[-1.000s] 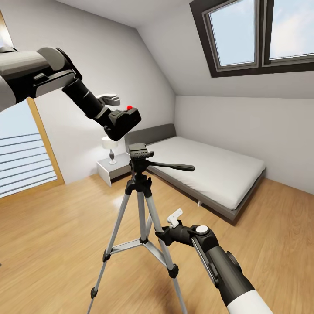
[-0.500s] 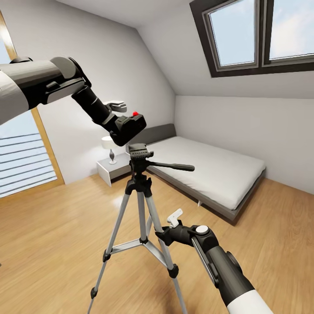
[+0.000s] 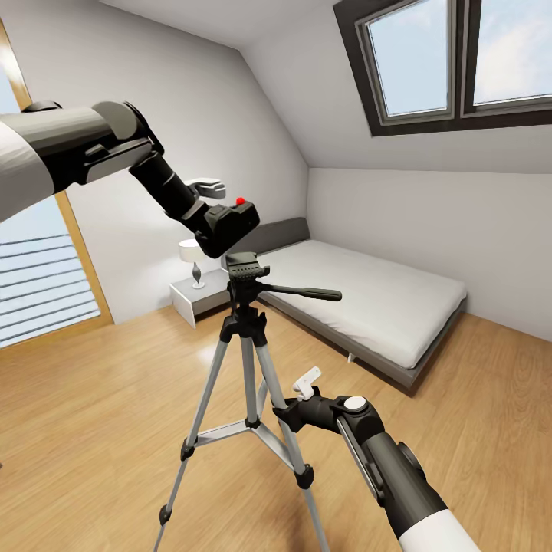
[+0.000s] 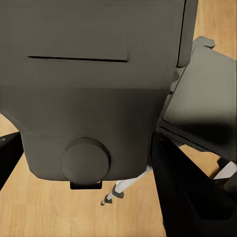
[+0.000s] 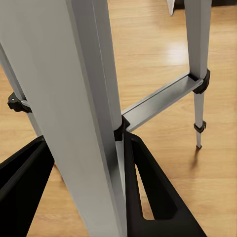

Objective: Attach the digital camera to the camera tripod in the bedroom.

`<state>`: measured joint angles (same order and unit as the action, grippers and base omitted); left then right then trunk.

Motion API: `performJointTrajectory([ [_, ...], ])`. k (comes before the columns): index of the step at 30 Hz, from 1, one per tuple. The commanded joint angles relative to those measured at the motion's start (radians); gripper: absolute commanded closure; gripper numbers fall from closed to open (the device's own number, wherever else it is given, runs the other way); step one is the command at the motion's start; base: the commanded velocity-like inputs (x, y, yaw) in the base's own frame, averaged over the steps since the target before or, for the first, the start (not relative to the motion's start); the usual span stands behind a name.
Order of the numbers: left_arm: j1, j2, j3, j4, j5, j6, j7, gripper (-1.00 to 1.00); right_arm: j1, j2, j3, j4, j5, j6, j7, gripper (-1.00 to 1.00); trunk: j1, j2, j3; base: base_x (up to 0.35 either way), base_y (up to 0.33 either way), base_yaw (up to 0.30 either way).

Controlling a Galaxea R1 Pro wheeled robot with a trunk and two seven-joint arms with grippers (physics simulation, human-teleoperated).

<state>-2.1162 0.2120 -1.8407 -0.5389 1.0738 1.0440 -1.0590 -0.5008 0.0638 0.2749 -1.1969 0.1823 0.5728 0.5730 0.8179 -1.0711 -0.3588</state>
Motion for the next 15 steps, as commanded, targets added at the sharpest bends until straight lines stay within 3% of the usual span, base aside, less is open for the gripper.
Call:
performJointTrajectory([
  [1, -0.004, 0.0, -0.005, -0.001, 0.002, 0.003, -0.01, 1.0, -0.001, 0.001, 0.0, -0.001, 0.017, 0.001, 0.008, 1.0, 0.0, -0.001, -0.001, 0.0, 0.0, 0.0],
  [8, -0.024, -0.002, -0.011, 0.03, -0.016, 0.0, -0.093, 1.0, -0.001, 0.0, -0.001, -0.007, 0.017, 0.001, 0.008, 1.0, 0.0, -0.001, -0.001, 0.0, 0.0, 0.0],
  [15, -0.033, -0.042, -0.017, 0.131, -0.117, -0.057, -0.204, 1.0, -0.001, -0.001, -0.002, -0.009, 0.017, 0.001, 0.008, 1.0, 0.0, -0.001, -0.001, 0.0, 0.0, 0.0],
])
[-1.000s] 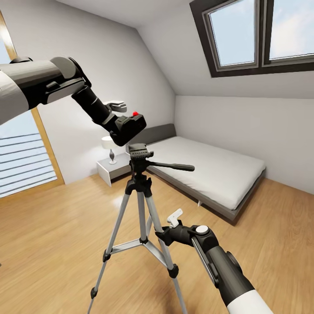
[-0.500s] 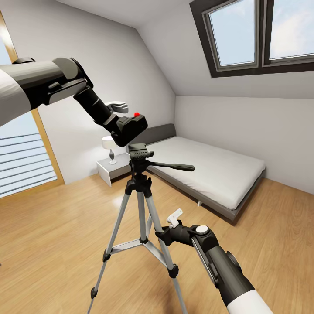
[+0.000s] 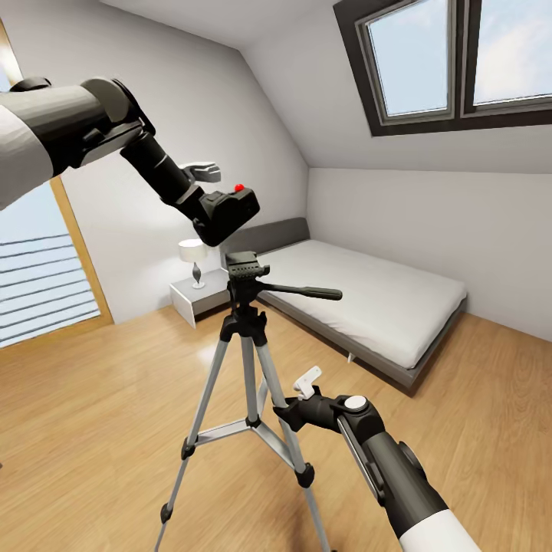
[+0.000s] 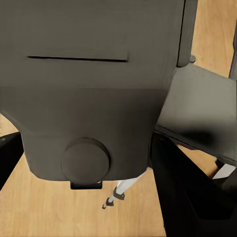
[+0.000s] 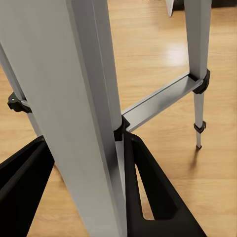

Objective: Attach the digital camera to the camera tripod in the bedroom.

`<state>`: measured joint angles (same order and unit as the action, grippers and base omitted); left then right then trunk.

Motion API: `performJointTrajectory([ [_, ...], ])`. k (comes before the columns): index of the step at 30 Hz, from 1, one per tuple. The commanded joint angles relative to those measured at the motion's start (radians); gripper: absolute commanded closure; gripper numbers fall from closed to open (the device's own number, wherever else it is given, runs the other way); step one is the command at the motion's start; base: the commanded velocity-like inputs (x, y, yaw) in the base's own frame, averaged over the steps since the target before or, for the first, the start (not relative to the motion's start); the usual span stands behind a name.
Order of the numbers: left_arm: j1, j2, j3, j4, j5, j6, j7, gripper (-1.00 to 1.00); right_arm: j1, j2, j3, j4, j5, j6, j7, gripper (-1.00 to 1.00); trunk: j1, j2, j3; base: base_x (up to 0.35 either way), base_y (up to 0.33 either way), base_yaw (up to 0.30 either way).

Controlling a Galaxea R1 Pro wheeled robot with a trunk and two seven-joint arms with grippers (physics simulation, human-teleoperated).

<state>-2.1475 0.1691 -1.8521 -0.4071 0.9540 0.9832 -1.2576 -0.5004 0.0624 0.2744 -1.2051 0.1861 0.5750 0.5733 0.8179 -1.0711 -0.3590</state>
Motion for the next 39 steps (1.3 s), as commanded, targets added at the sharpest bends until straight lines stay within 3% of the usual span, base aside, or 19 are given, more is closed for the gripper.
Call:
performJointTrajectory([
  [1, -0.002, -0.009, -0.006, 0.017, -0.019, -0.008, -0.033, 1.0, -0.001, 0.001, -0.001, -0.001, 0.013, -0.001, 0.008, 1.0, 0.0, -0.001, -0.001, 0.0, 0.0, 0.0],
  [4, -0.001, -0.036, -0.007, 0.057, -0.088, -0.047, -0.104, 1.0, -0.001, 0.001, -0.001, -0.002, 0.013, -0.001, 0.007, 1.0, 0.0, -0.001, -0.001, 0.0, 0.0, 0.0],
  [5, -0.001, -0.036, -0.007, 0.057, -0.088, -0.047, -0.104, 1.0, -0.001, 0.001, -0.001, -0.002, 0.013, -0.001, 0.007, 1.0, 0.0, -0.001, -0.001, 0.0, 0.0, 0.0],
  [8, 0.0, -0.054, -0.008, 0.08, -0.14, -0.076, -0.142, 1.0, -0.001, 0.0, -0.001, -0.002, 0.013, -0.001, 0.007, 1.0, 0.0, -0.001, -0.001, 0.0, 0.0, 0.0],
  [12, -0.001, -0.065, -0.008, 0.094, -0.177, -0.096, -0.166, 1.0, -0.001, 0.001, -0.001, -0.002, 0.013, -0.001, 0.007, 1.0, 0.0, -0.001, -0.001, 0.0, 0.0, 0.0],
  [20, 0.0, -0.09, -0.015, 0.1, -0.199, -0.128, -0.183, 1.0, -0.001, 0.002, -0.001, -0.002, 0.013, -0.001, 0.007, 1.0, 0.0, -0.001, -0.001, 0.0, 0.0, 0.0],
  [31, 0.001, -0.106, -0.037, 0.091, -0.205, -0.153, -0.189, 1.0, -0.001, 0.002, 0.0, -0.002, 0.014, -0.001, 0.006, 1.0, 0.0, -0.001, -0.001, 0.0, 0.0, 0.0],
  [39, 0.017, -0.132, -0.058, 0.087, -0.207, -0.16, -0.19, 1.0, -0.001, 0.003, 0.0, -0.002, 0.028, -0.001, 0.005, 1.0, 0.0, -0.001, -0.001, 0.0, 0.0, 0.0],
])
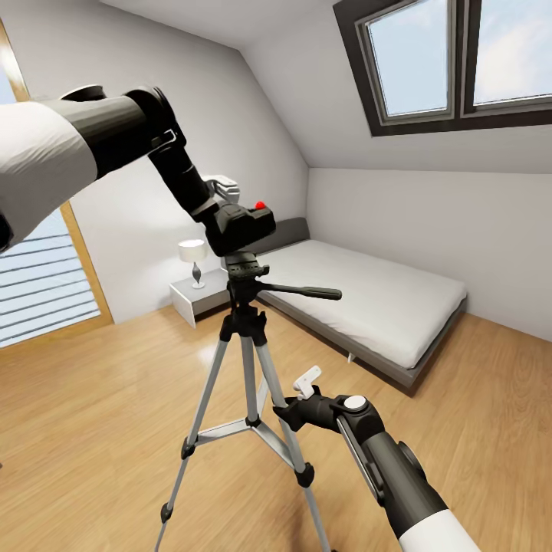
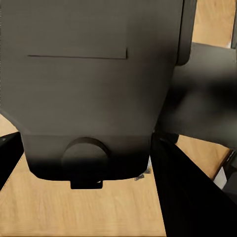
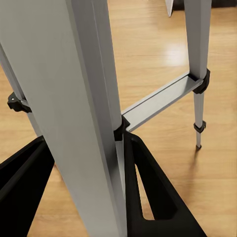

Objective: Attach the digital camera to the camera tripod in the bedroom.

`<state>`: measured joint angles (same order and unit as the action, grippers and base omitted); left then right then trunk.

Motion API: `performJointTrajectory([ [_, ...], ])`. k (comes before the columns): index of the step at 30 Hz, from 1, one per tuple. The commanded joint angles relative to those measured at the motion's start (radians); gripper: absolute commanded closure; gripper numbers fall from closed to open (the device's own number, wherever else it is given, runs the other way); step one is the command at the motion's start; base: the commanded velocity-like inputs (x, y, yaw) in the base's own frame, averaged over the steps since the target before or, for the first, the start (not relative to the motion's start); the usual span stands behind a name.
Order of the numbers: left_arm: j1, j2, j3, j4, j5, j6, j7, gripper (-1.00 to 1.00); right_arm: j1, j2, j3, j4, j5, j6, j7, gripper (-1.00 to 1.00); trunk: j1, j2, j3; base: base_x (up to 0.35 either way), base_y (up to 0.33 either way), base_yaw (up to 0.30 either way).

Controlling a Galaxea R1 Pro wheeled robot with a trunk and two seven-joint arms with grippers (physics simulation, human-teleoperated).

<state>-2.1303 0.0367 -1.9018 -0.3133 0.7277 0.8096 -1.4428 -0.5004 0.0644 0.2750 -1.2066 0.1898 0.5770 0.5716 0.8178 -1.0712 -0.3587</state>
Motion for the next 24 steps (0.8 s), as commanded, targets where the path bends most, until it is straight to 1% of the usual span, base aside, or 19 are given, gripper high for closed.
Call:
performJointTrajectory([
  [1, 0.002, -0.003, -0.014, -0.007, 0.019, 0.011, -0.005, 1.0, -0.001, 0.001, -0.001, -0.001, 0.026, -0.003, 0.007, 1.0, 0.0, -0.001, -0.002, 0.0, 0.0, 0.0],
  [3, 0.005, -0.007, -0.024, -0.007, 0.019, 0.005, -0.005, 1.0, -0.001, 0.001, -0.001, -0.001, 0.03, -0.003, 0.007, 1.0, 0.0, -0.001, -0.002, 0.0, 0.0, 0.0],
  [9, 0.009, -0.012, -0.037, -0.007, 0.018, -0.002, -0.005, 1.0, -0.001, 0.001, -0.001, 0.001, 0.035, -0.003, 0.007, 1.0, 0.0, -0.001, -0.002, 0.0, 0.0, 0.0],
  [24, 0.012, -0.014, -0.048, -0.007, 0.017, -0.006, -0.004, 1.0, -0.001, 0.002, -0.002, 0.006, 0.038, -0.005, 0.007, 1.0, 0.0, -0.001, -0.002, 0.0, 0.0, 0.0],
])
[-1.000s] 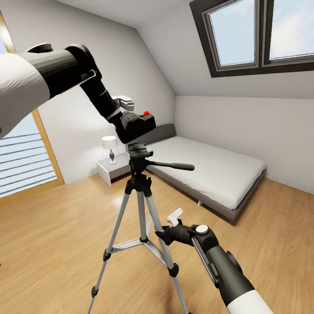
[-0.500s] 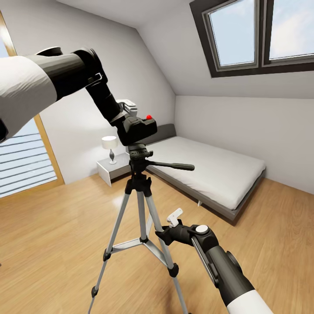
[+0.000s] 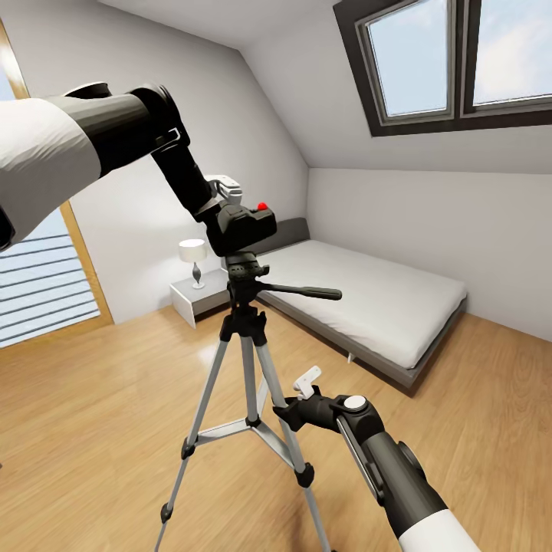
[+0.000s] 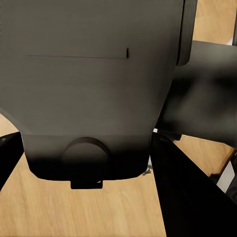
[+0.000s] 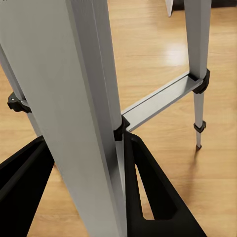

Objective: Attach the digital camera to the camera tripod in the bedroom.

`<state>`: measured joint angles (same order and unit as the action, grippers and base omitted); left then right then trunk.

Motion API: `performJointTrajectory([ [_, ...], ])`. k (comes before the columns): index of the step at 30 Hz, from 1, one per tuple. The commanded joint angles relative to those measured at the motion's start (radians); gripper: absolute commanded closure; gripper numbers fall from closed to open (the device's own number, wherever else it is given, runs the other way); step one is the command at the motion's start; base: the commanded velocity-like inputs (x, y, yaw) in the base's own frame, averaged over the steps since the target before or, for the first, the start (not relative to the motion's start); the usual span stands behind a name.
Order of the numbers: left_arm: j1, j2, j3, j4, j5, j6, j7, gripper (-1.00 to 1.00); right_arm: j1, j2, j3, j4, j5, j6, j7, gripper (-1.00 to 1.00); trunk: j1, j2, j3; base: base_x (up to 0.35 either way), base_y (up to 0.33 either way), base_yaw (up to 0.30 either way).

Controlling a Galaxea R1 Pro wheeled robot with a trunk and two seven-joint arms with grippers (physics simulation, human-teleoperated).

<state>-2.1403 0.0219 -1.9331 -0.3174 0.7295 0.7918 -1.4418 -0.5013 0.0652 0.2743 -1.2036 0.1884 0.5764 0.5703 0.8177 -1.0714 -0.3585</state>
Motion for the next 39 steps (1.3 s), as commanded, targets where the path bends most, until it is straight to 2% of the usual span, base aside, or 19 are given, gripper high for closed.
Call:
performJointTrajectory([
  [1, 0.023, 0.001, -0.017, -0.003, 0.015, 0.012, -0.004, 1.0, 0.0, 0.001, -0.001, 0.004, 0.04, -0.004, 0.008, 1.0, 0.0, -0.001, -0.002, 0.0, 0.0, 0.0],
  [20, 0.016, 0.017, -0.019, -0.003, 0.016, 0.01, -0.006, 1.0, 0.0, 0.002, 0.0, 0.009, 0.043, -0.004, 0.006, 1.0, 0.0, -0.001, -0.002, 0.0, 0.0, 0.0],
  [39, 0.011, 0.041, -0.013, -0.003, 0.017, 0.005, -0.009, 1.0, 0.0, 0.002, 0.0, 0.016, 0.042, -0.005, -0.028, 1.0, 0.0, -0.001, -0.002, -0.013, 0.0, 0.0],
])
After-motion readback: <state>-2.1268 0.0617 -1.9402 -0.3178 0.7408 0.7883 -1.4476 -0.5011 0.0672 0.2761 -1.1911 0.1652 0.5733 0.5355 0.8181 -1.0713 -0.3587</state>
